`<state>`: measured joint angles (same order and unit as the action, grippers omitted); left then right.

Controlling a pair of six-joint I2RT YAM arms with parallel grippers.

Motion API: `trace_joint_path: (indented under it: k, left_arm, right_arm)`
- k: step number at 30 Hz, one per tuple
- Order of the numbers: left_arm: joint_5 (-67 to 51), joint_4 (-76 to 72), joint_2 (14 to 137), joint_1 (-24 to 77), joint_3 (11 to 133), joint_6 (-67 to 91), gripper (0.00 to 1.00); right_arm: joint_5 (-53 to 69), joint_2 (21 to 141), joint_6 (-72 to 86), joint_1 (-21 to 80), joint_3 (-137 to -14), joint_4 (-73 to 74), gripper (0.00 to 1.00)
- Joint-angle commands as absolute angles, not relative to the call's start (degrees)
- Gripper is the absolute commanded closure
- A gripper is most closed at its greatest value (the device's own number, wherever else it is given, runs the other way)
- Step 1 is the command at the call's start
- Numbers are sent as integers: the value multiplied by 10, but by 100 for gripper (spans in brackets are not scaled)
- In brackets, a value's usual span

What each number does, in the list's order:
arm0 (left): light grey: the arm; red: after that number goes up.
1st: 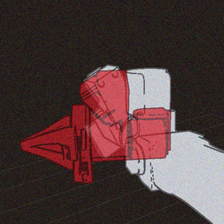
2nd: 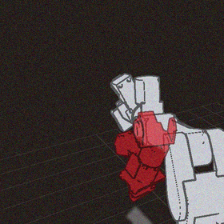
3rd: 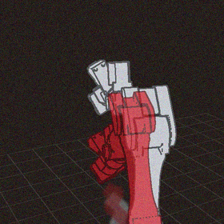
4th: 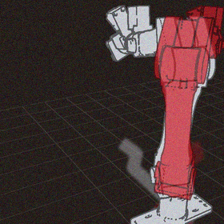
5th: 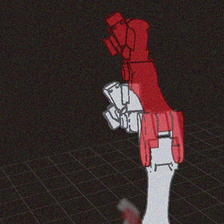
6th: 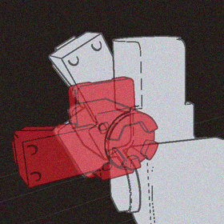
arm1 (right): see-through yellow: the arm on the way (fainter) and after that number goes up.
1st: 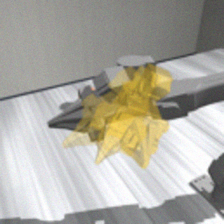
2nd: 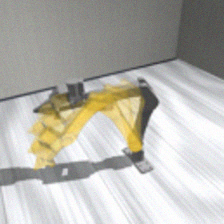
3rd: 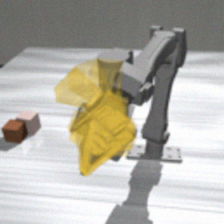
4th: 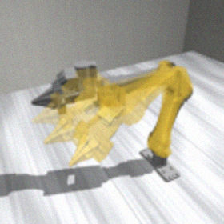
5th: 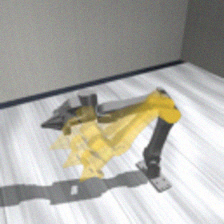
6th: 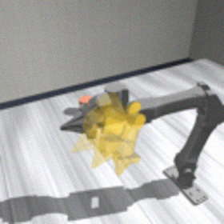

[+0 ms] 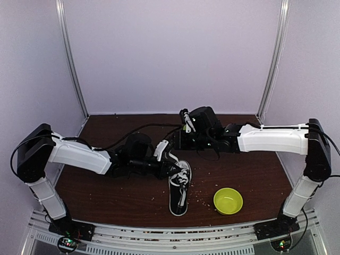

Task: Tie the shoes

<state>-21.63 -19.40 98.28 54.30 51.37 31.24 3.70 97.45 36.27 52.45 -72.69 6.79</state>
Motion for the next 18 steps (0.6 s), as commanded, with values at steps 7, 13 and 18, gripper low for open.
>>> trace_joint_path:
  k: [7,13,18]
  left_arm:
    - [-189,-246,951,540,491,325,100]
    - [-185,-245,949,539,491,334,100]
    - [-188,-242,950,539,491,335,100]
  right_arm:
    - [59,891,313,485,-674,75,15]
    - [188,807,220,443,-496,-55,18]
    - [220,815,173,442,-429,-102,31]
